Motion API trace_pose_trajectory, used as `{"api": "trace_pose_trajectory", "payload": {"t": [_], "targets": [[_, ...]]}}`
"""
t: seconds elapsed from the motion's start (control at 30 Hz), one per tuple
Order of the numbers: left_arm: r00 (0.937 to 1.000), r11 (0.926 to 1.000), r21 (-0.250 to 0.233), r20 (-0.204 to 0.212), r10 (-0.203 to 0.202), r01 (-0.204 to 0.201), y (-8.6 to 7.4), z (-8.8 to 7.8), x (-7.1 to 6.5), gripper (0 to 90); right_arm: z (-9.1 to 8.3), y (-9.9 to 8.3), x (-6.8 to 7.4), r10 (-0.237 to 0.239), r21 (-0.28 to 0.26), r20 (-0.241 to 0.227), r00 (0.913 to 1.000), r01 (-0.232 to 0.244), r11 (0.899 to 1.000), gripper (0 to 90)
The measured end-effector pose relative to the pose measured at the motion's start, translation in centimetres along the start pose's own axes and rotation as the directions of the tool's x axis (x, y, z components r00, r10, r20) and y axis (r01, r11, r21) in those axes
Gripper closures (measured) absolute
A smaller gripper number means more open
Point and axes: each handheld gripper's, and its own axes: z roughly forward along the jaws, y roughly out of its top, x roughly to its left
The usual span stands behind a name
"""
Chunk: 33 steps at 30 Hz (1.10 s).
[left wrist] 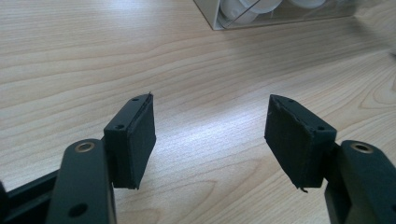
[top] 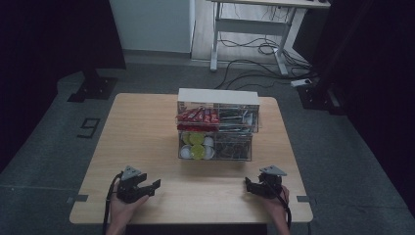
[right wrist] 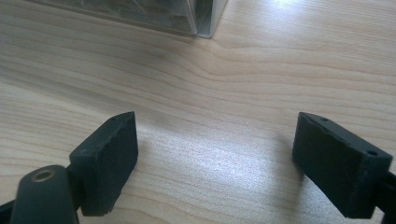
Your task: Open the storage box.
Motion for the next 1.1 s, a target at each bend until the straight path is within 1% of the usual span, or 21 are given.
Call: {"api": "trace_pose_trajectory", "payload": {"t": [0.23, 0.47, 0.8, 0.93, 1.03, 1.1], "targets": [[1.0, 1.0, -0.005, 0.0, 0.003, -0.003, 0.1, -0.4, 0.0, 33.5, -0.1, -0.1, -0.1, 0.015, -0.01, 0.017, 0.9997, -0.015, 1.0, 20.3], [1.0, 1.0, 0.002, -0.001, 0.006, -0.006, 0.0, -0.1, 0.0, 33.4, -0.2, -0.1, -0.2, 0.02, -0.018, 0.024, 0.9995, -0.019, 1.0, 24.8], [1.0, 0.9999, 0.007, 0.001, 0.007, -0.007, 0.0, 0.0, 0.0, 33.3, -0.6, -0.3, -0.1, 0.007, -0.036, 0.006, 1.0, -0.007, 0.999, 38.8], [1.0, 0.9999, 0.008, 0.001, 0.009, -0.009, 0.0, 0.0, 0.0, 33.3, -0.7, -0.4, -0.3, -0.002, -0.046, -0.009, 1.0, 0.002, 0.999, 49.0], [1.0, 0.9999, 0.009, 0.002, 0.009, -0.009, 0.0, 0.0, 0.0, 33.2, -0.9, -0.5, -0.4, 0.005, -0.05, -0.029, 0.9996, -0.007, 0.999, 55.4], [1.0, 0.9999, 0.01, 0.002, 0.009, -0.009, 0.0, 0.0, 0.1, 33.2, -1.1, -0.4, -0.5, 0.001, -0.057, -0.039, 0.9992, -0.003, 0.998, 60.3]]}}
